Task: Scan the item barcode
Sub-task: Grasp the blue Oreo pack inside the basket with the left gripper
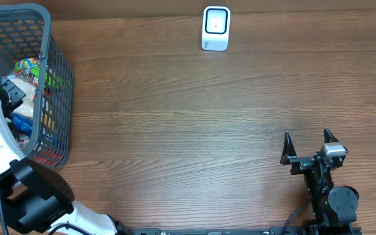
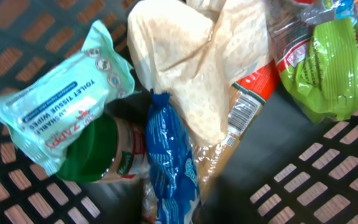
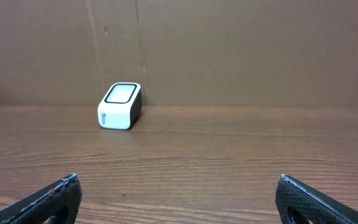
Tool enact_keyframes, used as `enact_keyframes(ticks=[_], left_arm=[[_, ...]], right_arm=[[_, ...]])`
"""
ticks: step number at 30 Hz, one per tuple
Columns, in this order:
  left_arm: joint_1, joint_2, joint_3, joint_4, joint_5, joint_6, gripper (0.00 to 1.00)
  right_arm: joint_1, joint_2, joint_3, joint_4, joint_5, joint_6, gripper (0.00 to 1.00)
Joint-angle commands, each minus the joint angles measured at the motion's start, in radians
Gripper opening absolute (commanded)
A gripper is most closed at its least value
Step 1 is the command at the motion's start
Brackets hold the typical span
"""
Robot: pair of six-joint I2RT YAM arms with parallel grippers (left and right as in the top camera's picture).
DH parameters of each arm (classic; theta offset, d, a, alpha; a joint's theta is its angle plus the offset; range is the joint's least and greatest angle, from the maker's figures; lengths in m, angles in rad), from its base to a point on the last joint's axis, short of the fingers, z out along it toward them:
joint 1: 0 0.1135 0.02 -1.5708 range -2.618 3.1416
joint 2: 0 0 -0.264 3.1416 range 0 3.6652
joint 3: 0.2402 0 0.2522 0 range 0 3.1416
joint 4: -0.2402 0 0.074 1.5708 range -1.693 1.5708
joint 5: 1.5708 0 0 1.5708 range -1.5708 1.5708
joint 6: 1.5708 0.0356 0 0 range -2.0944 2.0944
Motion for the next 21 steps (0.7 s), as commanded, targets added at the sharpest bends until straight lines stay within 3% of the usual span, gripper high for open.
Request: enact_keyframes(ticks=[1, 3, 7, 13, 19, 21], left_arm=[[0.008, 0.021, -0.015, 0.003, 0.007, -0.018, 0.59], [0.011, 0.04, -0.037, 0.006, 0.011, -0.018, 0.63], [0.012, 0.092, -0.074, 0.004, 0.015, -0.021, 0.61], [0.015, 0.203, -0.08, -0.025, 0.068, -0.027, 0.49], [0.015, 0.278, -0.08, -0.05, 0.082, -0.048, 0.45], [0.015, 0.289, -0.08, -0.054, 0.082, -0.048, 0.37]], right_arm=[[-0.001, -0.006, -0.01, 0.004, 0.006, -0.007, 1.0], [-0.001, -0.006, -0.01, 0.004, 0.006, -0.007, 1.0], [-0.001, -0.006, -0.01, 0.004, 0.006, -0.007, 1.0], [-0.001, -0.006, -0.01, 0.004, 0.006, -0.007, 1.0], [-0.001, -0.006, -0.01, 0.004, 0.006, -0.007, 1.0], [-0.002, -0.006, -0.01, 0.004, 0.005, -0.007, 1.0]])
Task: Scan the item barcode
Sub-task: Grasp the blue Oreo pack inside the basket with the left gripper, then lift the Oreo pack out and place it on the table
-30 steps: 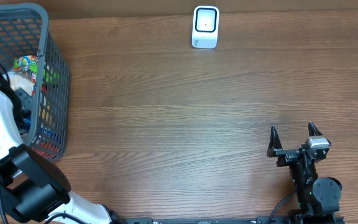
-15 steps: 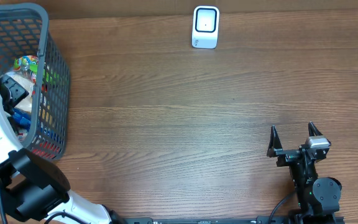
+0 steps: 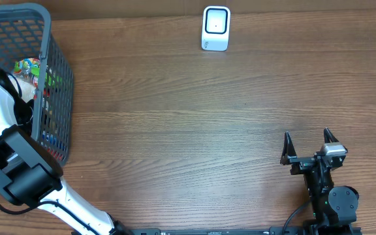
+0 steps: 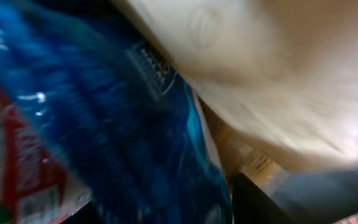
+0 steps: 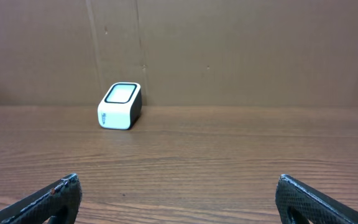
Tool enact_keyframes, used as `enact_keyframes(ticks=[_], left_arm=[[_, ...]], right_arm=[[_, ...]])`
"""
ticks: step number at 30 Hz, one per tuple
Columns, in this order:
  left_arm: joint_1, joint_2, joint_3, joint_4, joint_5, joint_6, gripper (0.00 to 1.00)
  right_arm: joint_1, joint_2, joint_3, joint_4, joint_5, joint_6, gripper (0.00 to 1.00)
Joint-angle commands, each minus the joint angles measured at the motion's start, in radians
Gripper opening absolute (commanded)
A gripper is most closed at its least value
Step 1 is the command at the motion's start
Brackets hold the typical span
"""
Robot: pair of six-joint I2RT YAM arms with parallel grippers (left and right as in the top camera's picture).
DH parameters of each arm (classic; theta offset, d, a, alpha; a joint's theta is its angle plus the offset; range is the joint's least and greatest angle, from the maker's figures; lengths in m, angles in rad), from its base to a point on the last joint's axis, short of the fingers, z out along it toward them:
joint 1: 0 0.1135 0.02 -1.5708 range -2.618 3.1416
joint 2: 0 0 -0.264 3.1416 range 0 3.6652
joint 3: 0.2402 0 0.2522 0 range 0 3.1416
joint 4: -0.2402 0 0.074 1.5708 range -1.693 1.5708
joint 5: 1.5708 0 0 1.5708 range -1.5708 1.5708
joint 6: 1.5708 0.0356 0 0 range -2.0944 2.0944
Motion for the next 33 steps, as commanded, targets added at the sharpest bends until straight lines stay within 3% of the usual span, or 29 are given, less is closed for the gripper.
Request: enact_keyframes(ticks=[1, 2, 3, 13, 26, 33], left_arm=[[0.002, 0.032, -0.003, -0.008, 0.033, -0.016, 0.27], [0.002, 0.032, -0.003, -0.008, 0.033, -0.016, 0.1], [0.002, 0.032, -0.002, -0.008, 0.033, -0.016, 0.04], [0.002, 0.031, 0.148, -0.101, 0.078, -0.015, 0.04], [-0.018, 0.031, 0.815, -0.453, 0.119, -0.003, 0.04], [-0.098, 0.029, 1.127, -0.552, 0.198, 0.093, 0.04]], right_arm=[[-0.001, -0.006, -0.01, 0.003, 0.006, -0.007, 1.0], [-0.001, -0.006, -0.01, 0.003, 0.006, -0.007, 1.0], [-0.002, -0.006, -0.01, 0.003, 0.006, -0.007, 1.0], [-0.001, -0.006, -0.01, 0.003, 0.006, -0.007, 1.0], [-0.002, -0.006, -0.01, 0.003, 0.006, -0.007, 1.0], [-0.001, -0.006, -0.01, 0.003, 0.006, -0.007, 1.0]])
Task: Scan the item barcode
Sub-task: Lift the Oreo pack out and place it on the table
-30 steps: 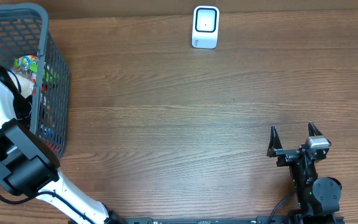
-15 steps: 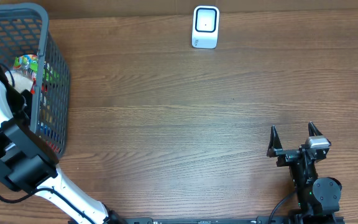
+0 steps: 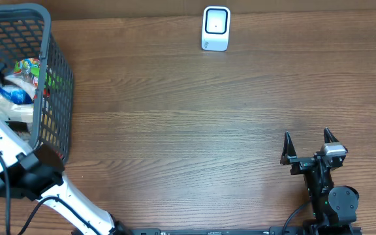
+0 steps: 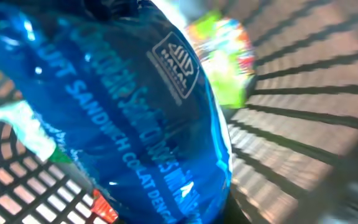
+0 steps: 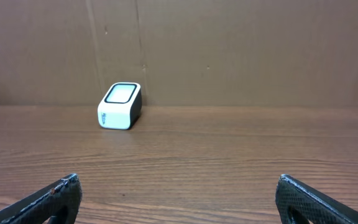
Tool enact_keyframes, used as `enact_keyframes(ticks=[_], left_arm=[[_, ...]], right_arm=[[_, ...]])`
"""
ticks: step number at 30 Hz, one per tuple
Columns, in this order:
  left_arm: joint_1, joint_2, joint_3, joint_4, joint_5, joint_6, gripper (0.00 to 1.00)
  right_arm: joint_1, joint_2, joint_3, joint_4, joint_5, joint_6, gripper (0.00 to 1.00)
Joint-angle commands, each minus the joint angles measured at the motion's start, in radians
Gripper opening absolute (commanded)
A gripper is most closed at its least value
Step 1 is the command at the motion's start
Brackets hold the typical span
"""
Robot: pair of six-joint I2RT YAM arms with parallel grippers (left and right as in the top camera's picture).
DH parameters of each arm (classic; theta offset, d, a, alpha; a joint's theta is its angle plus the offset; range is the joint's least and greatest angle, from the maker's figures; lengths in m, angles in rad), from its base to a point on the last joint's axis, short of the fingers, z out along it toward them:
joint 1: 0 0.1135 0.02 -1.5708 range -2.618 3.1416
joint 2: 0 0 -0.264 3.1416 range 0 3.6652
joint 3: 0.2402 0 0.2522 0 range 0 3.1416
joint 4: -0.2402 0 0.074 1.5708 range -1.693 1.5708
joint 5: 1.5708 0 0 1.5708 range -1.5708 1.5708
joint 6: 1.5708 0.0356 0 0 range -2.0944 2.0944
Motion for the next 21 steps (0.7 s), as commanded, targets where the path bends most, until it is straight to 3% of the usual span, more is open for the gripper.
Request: enact_keyframes(ticks=[1, 11, 21], left_arm=[[-0.061, -0.023, 0.123, -0.005, 0.096, 0.092, 0.04], [-0.359, -0.077, 0.177, -0.005, 0.102, 0.169, 0.04], [-0.602, -0.071, -0.008, -0.002, -0.246, 0.053, 0.04]], right_arm=[[-0.002, -0.006, -0.01, 0.004, 0.006, -0.007, 1.0], [-0.002, -0.006, -0.01, 0.004, 0.006, -0.007, 1.0], [-0.001, -0.006, -0.01, 0.004, 0.006, -0.007, 1.0]])
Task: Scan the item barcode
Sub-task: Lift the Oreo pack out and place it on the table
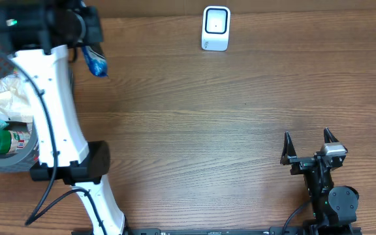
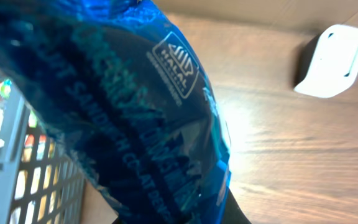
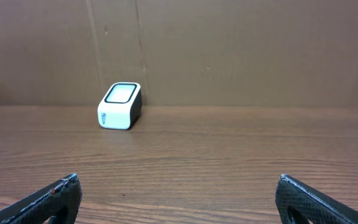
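Observation:
A blue snack packet [image 1: 96,61] hangs over the table just right of the basket, with my left gripper [image 1: 88,39] shut on its top end. The left wrist view is mostly filled by that packet [image 2: 123,112], white lettering facing the camera; no barcode shows on this face. The white barcode scanner [image 1: 215,28] stands at the table's far edge, well right of the packet, and shows too as the scanner [image 2: 331,59] and scanner [image 3: 120,106]. My right gripper [image 1: 309,138] rests open near the front right, nothing between its fingers [image 3: 55,199].
The grey wire basket [image 1: 5,160] stands at the left edge, partly hidden by my left arm. It holds a cream bag [image 1: 8,98], a teal wipes pack and a green-lidded jar. Bare wooden table [image 1: 207,130] lies between basket, scanner and right arm.
My left gripper, which held the blue packet inside the basket, now holds it outside, over the table to the basket's right. The scanner has come into the left wrist view. The right arm is unmoved.
My left gripper looked down on the blue packet lying among the groceries in the basket. Then it was pressed close against the packet, then held it raised within the basket. Now the packet is out over the table. The right gripper stayed open and still throughout.

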Tool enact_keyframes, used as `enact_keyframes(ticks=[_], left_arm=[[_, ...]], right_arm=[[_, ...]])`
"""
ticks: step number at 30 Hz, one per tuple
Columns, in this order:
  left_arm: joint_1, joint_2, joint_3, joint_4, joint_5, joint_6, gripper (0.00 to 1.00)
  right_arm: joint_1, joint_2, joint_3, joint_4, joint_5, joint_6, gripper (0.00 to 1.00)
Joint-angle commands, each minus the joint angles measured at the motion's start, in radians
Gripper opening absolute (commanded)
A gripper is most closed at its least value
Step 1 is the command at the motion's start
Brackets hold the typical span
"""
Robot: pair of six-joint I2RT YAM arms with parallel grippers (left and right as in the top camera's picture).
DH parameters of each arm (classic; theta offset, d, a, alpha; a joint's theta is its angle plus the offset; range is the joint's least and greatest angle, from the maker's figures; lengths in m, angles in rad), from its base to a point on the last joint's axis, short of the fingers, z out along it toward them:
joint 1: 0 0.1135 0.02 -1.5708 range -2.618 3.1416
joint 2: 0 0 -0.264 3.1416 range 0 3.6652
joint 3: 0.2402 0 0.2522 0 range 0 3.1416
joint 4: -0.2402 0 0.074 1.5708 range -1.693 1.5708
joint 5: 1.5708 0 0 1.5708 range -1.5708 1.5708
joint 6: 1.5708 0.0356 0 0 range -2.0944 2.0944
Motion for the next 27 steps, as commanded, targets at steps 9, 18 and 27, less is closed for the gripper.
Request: enact_keyframes(ticks=[9, 18, 27], left_arm=[[-0.089, -0.019, -0.489, 0.168, -0.208, -0.124, 0.04], [-0.117, -0.019, -0.884, 0.476, -0.209, -0.126, 0.05], [-0.117, -0.019, -1.075, 0.677, -0.208, -0.114, 0.22]], right_arm=[[-0.001, -0.006, -0.01, 0.004, 0.006, -0.006, 1.0], [-0.002, -0.006, -0.01, 0.004, 0.006, -0.006, 1.0], [-0.002, -0.006, -0.01, 0.004, 0.006, -0.006, 1.0]])
